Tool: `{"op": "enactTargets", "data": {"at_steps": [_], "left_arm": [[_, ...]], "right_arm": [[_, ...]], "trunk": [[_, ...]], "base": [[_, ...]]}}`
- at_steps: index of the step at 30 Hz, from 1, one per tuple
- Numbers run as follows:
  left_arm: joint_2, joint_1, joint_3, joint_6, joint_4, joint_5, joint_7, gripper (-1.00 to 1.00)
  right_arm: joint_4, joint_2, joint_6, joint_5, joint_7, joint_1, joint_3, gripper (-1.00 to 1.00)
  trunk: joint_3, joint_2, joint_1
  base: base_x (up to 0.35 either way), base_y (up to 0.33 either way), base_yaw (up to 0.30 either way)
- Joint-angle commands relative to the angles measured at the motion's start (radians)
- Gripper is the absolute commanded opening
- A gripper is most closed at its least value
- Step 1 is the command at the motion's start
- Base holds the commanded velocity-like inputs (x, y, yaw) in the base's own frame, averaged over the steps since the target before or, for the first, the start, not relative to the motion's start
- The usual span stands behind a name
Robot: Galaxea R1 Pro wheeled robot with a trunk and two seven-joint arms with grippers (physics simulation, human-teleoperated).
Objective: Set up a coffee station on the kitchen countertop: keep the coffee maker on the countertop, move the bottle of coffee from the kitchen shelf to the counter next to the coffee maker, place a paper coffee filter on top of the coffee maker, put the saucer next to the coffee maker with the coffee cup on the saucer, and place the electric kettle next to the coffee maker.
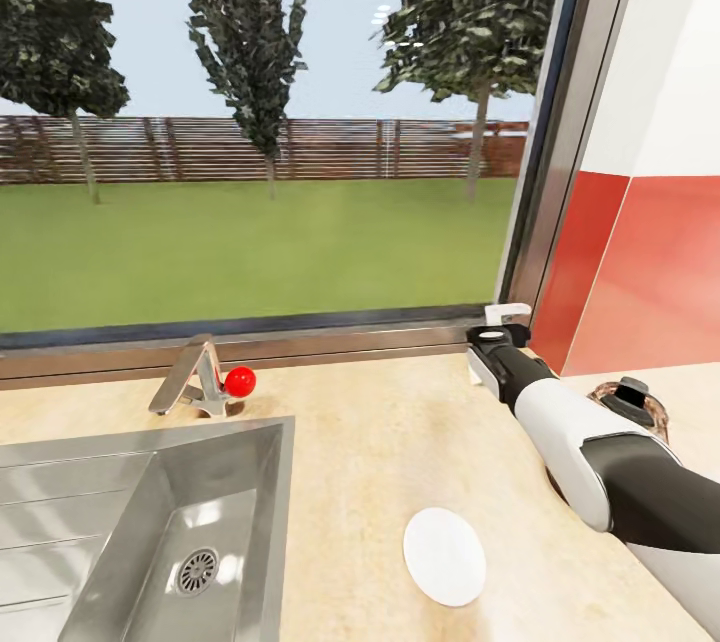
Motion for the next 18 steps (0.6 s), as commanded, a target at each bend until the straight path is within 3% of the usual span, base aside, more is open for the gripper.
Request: {"op": "enactTargets", "data": {"at_steps": [1, 18], "left_arm": [[0.000, -0.001, 0.000, -0.006, 0.002, 0.004, 0.001, 1.00], [0.002, 0.002, 0.000, -0.001, 0.003, 0.001, 0.001, 1.00]], "right_arm": [[-0.001, -0.001, 0.010, 0.000, -0.005, -0.001, 0.007, 1.00], [-0.009, -0.002, 0.011, -0.004, -0.005, -0.002, 0.003, 1.00]], "trunk": [[-0.002, -0.002, 0.001], [-0.025, -0.002, 0.001]], "base": [[0.000, 0.000, 0.000], [0.000, 0.000, 0.000]]}}
